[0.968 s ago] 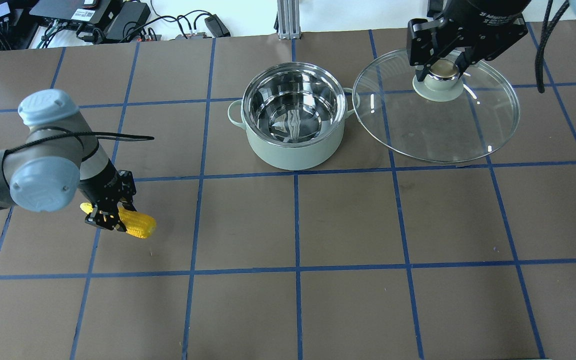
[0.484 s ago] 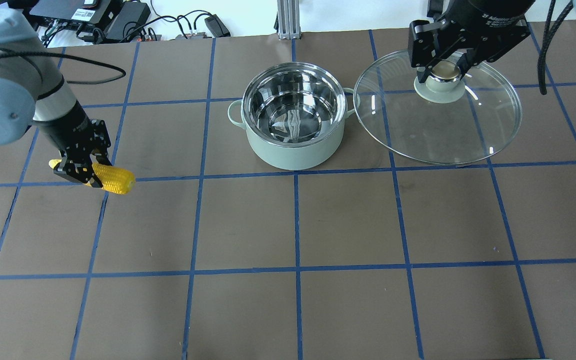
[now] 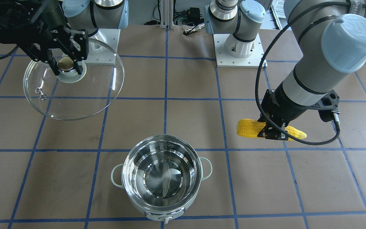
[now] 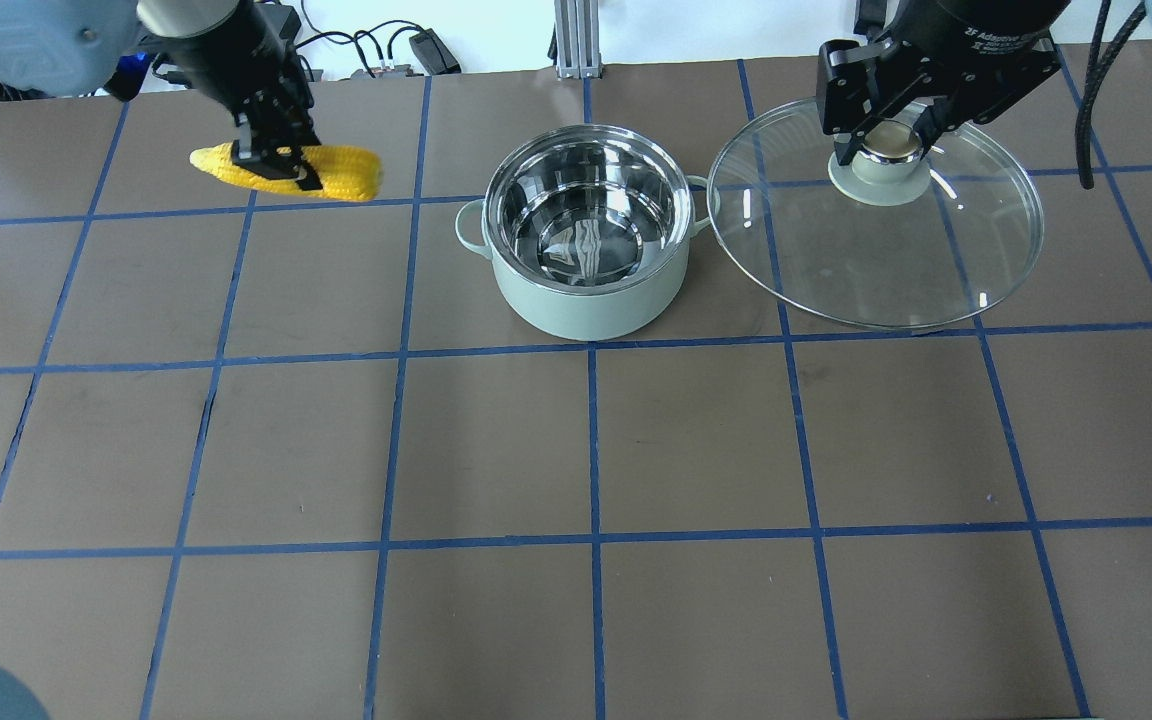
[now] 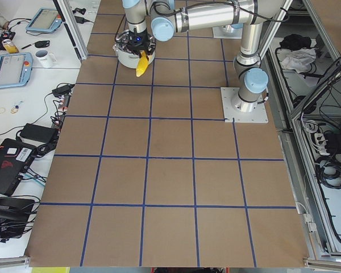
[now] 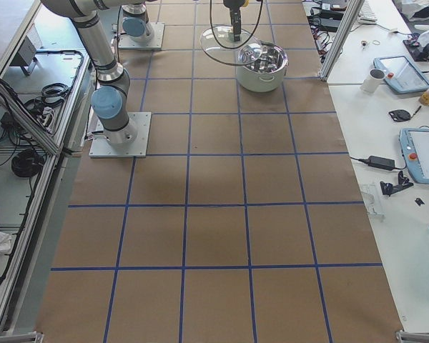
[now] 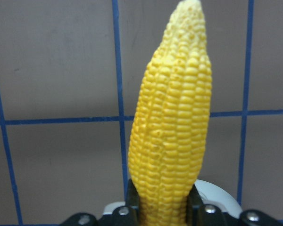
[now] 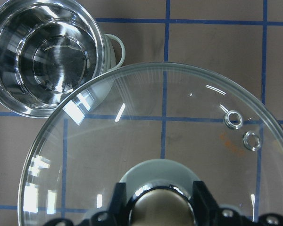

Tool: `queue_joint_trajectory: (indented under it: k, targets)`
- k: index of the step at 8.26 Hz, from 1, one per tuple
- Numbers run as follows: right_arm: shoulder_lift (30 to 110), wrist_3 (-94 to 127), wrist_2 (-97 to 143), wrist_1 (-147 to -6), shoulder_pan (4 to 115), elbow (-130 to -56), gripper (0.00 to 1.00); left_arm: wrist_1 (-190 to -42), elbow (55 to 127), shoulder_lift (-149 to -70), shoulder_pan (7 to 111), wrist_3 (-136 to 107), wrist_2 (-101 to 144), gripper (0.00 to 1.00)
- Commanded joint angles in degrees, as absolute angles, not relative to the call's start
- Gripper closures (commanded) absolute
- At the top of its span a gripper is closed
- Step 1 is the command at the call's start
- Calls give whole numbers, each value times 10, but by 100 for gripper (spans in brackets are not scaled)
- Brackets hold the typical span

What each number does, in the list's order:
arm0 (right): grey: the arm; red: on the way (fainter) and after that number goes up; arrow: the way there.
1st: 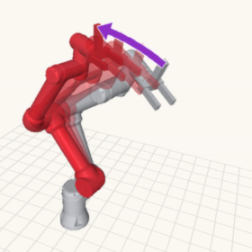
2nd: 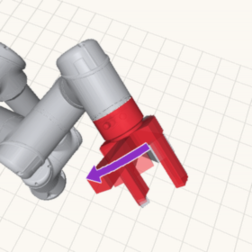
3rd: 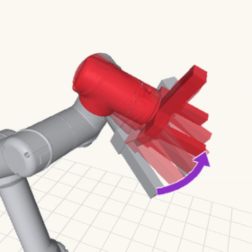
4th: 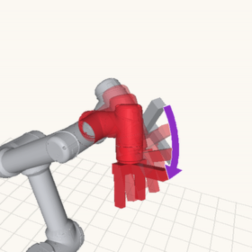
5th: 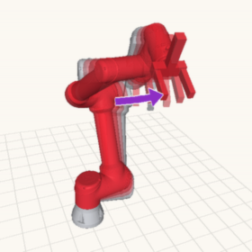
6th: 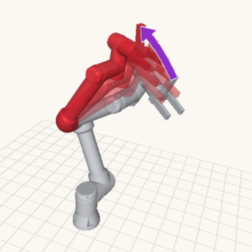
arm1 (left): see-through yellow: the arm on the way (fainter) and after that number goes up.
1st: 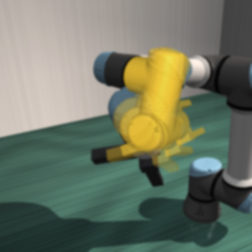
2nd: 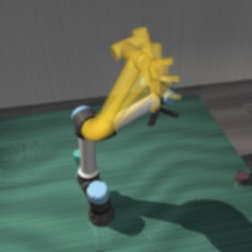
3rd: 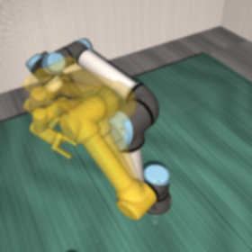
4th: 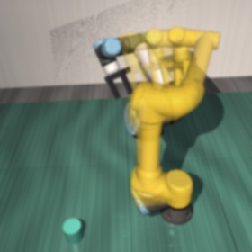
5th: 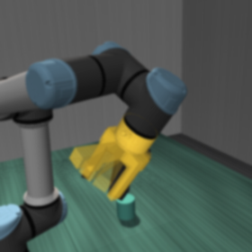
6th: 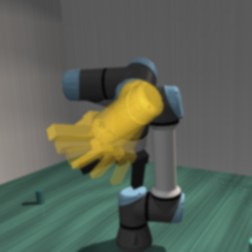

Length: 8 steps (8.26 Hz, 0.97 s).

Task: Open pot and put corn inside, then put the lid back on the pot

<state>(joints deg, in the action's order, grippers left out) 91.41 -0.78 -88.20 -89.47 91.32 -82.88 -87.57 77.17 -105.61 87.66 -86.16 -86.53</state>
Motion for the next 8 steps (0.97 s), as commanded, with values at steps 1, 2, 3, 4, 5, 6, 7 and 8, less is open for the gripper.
queue_joint_trajectory:
  k: [1,2,3,4,5,6,7,8]
  targets:
    - [914,-8,-882,-895,913,-829,50,-873,631,-1157,967,-1003,-853,100]
    - [914,-8,-883,-895,913,-829,50,-873,617,-1178,990,-1044,-853,100]
    - [914,-8,-883,-895,913,-829,50,-861,617,-1194,1005,-1090,-852,100]
    - [914,-9,-883,-895,912,-829,50,-824,617,-1210,1023,-1106,-840,100]
    - [914,-9,-884,-894,912,-829,50,-810,617,-1223,1031,-1117,-837,100]
    - [914,-9,-884,-895,912,-829,50,-781,617,-1235,1039,-1137,-837,100]
    - [914,-9,-885,-893,912,-829,50,-748,617,-1248,1054,-1167,-837,100]
    - [914,-22,-883,-896,911,-829,50,-744,617,-1256,1062,-1167,-838,100]
